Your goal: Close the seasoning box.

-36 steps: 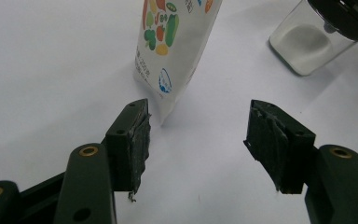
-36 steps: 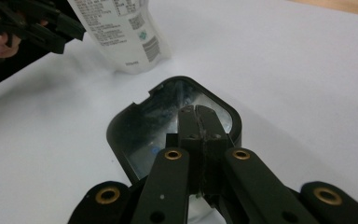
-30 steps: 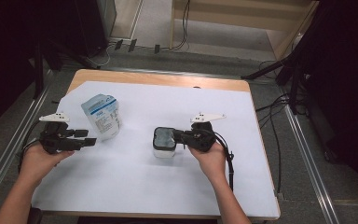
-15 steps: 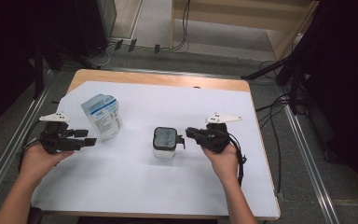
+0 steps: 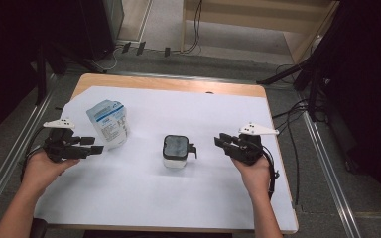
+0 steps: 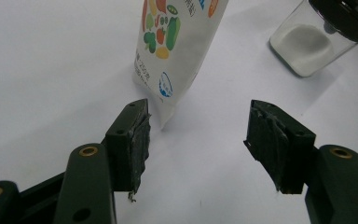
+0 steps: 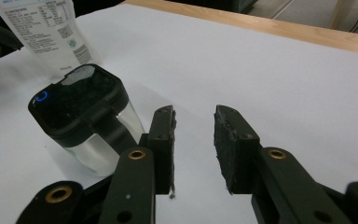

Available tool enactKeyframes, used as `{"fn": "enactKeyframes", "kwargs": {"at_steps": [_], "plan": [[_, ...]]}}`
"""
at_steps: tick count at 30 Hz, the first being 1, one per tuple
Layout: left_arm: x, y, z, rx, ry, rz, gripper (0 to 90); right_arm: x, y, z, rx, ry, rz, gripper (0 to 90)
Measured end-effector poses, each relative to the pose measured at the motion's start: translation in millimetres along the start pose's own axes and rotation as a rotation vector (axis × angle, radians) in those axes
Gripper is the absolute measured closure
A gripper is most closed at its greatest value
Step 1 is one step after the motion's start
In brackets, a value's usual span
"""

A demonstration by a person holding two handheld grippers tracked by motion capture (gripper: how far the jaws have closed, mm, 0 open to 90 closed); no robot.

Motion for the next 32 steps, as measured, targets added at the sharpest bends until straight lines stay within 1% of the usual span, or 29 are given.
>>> {"fn": "enactKeyframes", "kwargs": {"at_steps": [8,11,16,19,25,28,32], "plan": [[1.3,-1.1,-1.5,0.001,-0.002,0.009,40.6,-14.8,13.8,10.0,0.011,0.02,0.038,65.9],[1.8,-1.7,-2.1,0.006,-0.002,0.003,40.6,-20.9,19.4,13.9,0.024,0.026,0.055,63.6],[2.6,-1.5,-3.0,0.007,-0.002,0.01,40.6,-29.0,26.5,19.3,0.034,0.038,0.079,61.8],[2.7,-1.8,-3.2,0.007,0.0,0.008,40.6,-33.5,30.8,23.2,0.043,0.038,0.093,60.7],[2.6,-1.8,-3.3,0.003,0.003,0.007,40.6,-38.0,37.3,29.9,0.052,0.034,0.111,57.9],[2.7,-1.6,-3.5,0.002,0.006,0.007,40.6,-38.6,39.3,30.9,0.062,0.032,0.115,57.0],[2.6,-1.9,-3.6,0.002,0.006,0.005,40.6,-38.1,41.0,31.1,0.062,0.035,0.116,55.9]]}}
Point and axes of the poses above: each handheld gripper's, and its own axes: x roughly forward along the jaws, z roughly out of its underside, y roughly to its right, the point moved 5 cm from there along x, roughly forward along the jaws
